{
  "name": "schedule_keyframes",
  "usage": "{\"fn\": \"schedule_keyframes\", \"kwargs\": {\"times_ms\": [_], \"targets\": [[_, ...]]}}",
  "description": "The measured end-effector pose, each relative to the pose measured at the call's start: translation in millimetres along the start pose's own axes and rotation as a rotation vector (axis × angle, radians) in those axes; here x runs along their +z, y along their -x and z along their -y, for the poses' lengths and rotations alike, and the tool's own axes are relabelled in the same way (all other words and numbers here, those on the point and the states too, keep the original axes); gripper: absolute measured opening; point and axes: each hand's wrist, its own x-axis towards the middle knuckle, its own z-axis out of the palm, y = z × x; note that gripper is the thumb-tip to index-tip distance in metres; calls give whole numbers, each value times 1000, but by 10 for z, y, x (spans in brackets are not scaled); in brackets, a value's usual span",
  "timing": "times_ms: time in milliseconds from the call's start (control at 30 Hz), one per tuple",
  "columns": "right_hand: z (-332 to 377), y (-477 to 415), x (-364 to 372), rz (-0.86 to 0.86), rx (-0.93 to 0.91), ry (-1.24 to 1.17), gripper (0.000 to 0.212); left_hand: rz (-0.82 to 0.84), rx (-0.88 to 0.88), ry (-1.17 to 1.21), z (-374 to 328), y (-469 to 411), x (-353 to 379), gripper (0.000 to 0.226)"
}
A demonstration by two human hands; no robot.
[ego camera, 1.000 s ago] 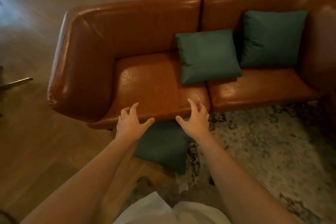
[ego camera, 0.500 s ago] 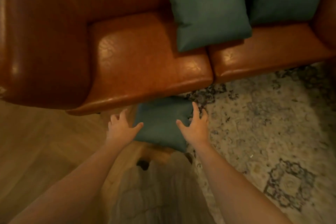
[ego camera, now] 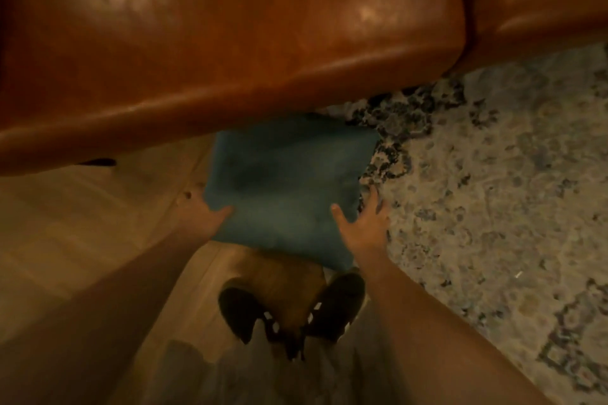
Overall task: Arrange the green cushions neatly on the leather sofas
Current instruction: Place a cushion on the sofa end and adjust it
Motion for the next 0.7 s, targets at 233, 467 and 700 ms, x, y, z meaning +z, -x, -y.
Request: {"fn": "schedule_keyframes", "kwargs": {"times_ms": [233,467,700], "targets": [[-252,-729,412,108,227,-575,120,73,-162,466,-4,-727,435,148],[-335,-736,389,234,296,-759,85,389,-292,748,-184,-628,555,47],[-765,84,-378,199,315,-731,88,540,-368,863,92,332,672,97]]}}
